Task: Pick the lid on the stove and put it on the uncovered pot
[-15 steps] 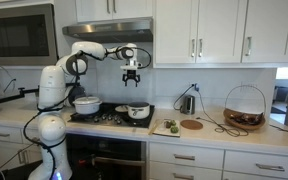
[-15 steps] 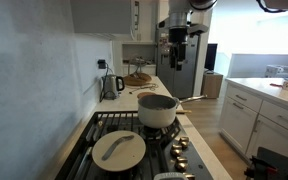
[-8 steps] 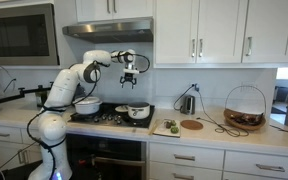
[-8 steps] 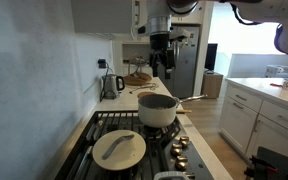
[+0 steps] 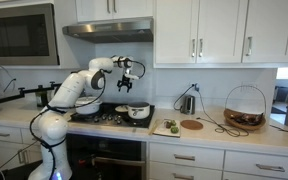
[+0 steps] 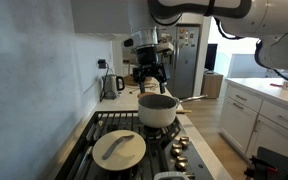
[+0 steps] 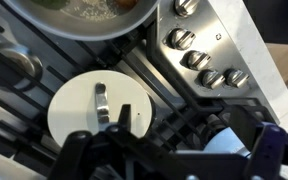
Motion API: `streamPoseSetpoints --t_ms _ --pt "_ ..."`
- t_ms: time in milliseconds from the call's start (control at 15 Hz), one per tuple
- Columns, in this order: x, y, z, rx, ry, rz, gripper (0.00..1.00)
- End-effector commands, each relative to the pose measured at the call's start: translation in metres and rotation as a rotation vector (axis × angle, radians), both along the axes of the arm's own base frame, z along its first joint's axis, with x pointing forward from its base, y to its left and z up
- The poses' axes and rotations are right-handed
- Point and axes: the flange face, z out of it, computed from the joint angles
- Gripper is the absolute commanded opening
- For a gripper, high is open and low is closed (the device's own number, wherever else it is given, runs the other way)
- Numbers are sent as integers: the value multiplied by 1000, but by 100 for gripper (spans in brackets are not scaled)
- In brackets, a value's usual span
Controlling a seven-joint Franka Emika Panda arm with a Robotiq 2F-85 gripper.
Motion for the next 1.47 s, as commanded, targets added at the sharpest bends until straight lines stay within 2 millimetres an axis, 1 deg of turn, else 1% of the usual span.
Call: streamPoseSetpoints --t_ms 0,267,467,667,933,1200,1400 --pt "3 24 -27 6 44 193 100" --pt "0 47 -53 -11 74 358 100" --pt "5 64 -60 -16 7 405 100" --pt "9 77 -60 -17 -64 407 100" --pt "15 89 -62 -23 -154 383 100" --pt "29 95 -78 -46 -238 357 100" --pt "35 97 -98 -51 -244 333 100"
